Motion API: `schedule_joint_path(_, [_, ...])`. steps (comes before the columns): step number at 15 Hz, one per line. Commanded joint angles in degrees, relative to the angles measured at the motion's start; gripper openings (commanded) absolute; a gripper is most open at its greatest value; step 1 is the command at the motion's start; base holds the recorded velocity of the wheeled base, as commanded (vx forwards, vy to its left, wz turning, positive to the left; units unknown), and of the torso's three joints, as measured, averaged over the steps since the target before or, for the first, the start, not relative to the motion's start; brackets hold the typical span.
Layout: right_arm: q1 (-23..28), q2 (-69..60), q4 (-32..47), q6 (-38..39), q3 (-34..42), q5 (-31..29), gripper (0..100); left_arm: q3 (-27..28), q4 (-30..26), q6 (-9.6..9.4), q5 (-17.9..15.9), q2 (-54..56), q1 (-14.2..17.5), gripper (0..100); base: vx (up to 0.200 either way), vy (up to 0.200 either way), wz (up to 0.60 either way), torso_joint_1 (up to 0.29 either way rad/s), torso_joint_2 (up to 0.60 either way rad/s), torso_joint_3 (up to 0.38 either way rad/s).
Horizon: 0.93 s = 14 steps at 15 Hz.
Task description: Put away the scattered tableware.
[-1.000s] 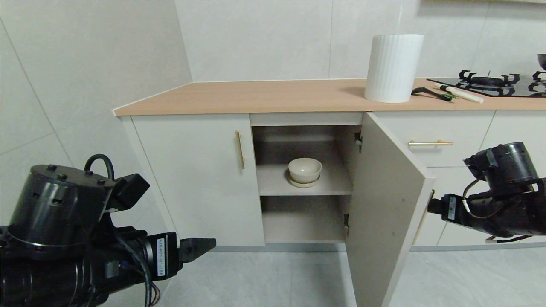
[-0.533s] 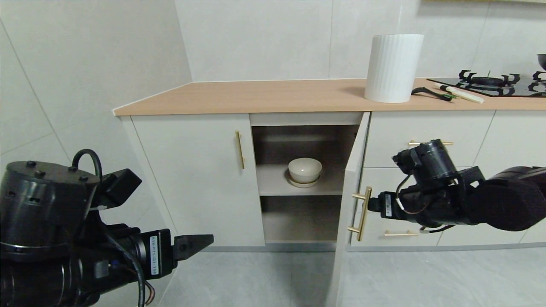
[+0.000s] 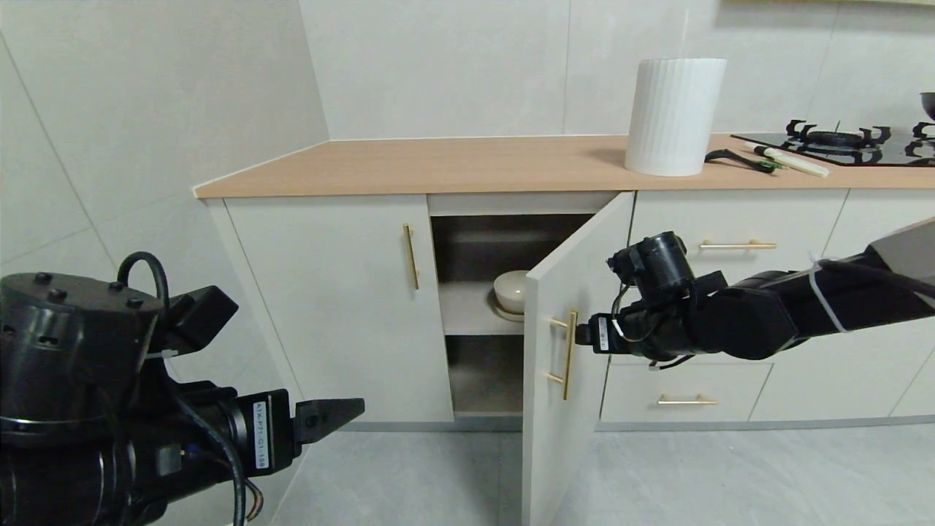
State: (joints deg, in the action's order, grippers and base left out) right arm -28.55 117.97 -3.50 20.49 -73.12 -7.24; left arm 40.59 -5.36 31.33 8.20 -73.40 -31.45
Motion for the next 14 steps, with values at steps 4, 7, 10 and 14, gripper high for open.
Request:
schedule_joint_path(4, [-0.28, 5.69, -6.17, 0.51, -0.45, 0.03, 100, 0.01, 0.0, 0.05, 0.15, -0.08, -0.01, 100, 0.0, 0.0, 0.0, 0.0, 0.0, 0.0])
schedule_joint_path(7, [-0.28, 7.36, -9.77, 3.15, -0.62, 0.03, 100, -0.16, 0.0, -0.04, 0.06, 0.01, -0.1, 100, 0.0, 0.0, 0.0, 0.0, 0.0, 0.0])
schedule_joint_path(10, [-0.37, 8.59, -12.94, 4.03, -0.62, 0.03, 100, -0.16, 0.0, 0.05, 0.15, 0.01, -0.1, 100, 0.067, 0.0, 0.0, -0.001, 0.0, 0.006])
schedule_joint_path(14, [-0.37, 9.65, -12.94, 5.17, -1.59, -0.14, 100, -0.16, 0.88, 0.05, 0.23, -0.25, -0.1, 100, 0.0, 0.0, 0.0, 0.0, 0.0, 0.0])
